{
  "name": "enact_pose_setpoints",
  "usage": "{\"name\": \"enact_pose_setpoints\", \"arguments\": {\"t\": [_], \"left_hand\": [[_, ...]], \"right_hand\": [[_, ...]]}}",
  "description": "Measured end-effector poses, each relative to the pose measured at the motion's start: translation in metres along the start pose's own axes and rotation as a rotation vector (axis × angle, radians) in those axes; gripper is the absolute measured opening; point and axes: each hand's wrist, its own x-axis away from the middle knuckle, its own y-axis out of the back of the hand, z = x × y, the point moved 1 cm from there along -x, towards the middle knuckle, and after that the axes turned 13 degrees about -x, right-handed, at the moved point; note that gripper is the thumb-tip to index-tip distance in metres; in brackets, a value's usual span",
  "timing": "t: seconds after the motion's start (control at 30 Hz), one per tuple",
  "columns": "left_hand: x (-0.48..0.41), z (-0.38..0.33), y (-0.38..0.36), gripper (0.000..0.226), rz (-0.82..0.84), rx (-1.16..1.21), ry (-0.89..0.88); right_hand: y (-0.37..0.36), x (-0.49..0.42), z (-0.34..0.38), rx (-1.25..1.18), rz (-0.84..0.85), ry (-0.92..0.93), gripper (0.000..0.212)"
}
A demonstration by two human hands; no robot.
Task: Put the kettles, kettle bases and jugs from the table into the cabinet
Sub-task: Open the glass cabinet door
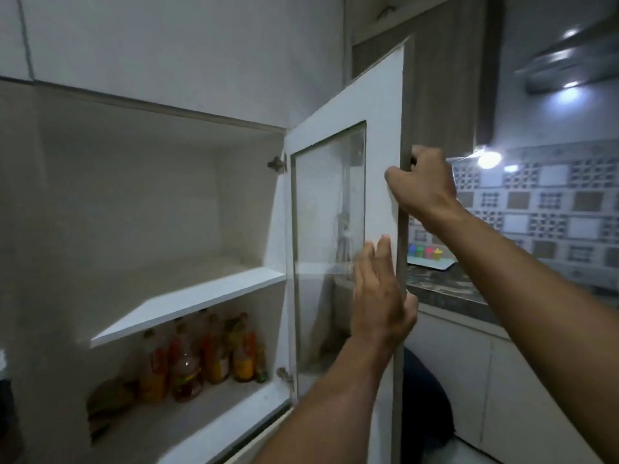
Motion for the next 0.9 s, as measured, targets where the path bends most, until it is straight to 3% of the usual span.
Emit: {"name": "enact_pose_setpoints", "arguments": {"t": [0.13,0.23,0.6,0.9], "left_hand": [[-0.04,-0.039,-0.061,0.116,0.212,0.14,0.29],[-0.072,-0.056,-0.106,0.126,0.28,0.093,0.389],[-0.167,-0.107,-0.276,0.112,0.131,-0.151,0.49],[-0.197,-0.107,-0.327,0.115,0.053,-0.262,0.531]], "right_hand": [[0.052,-0.035,-0.041,0.03,-0.025,-0.126,0.015],[0.077,-0.065,-0.079,0.056,-0.055,-0.159,0.008],[0.137,-0.189,-0.24,0.05,-0.025,-0.161,0.018],[0.142,-0.228,-0.289,0.009,0.02,-0.149,0.02]]}}
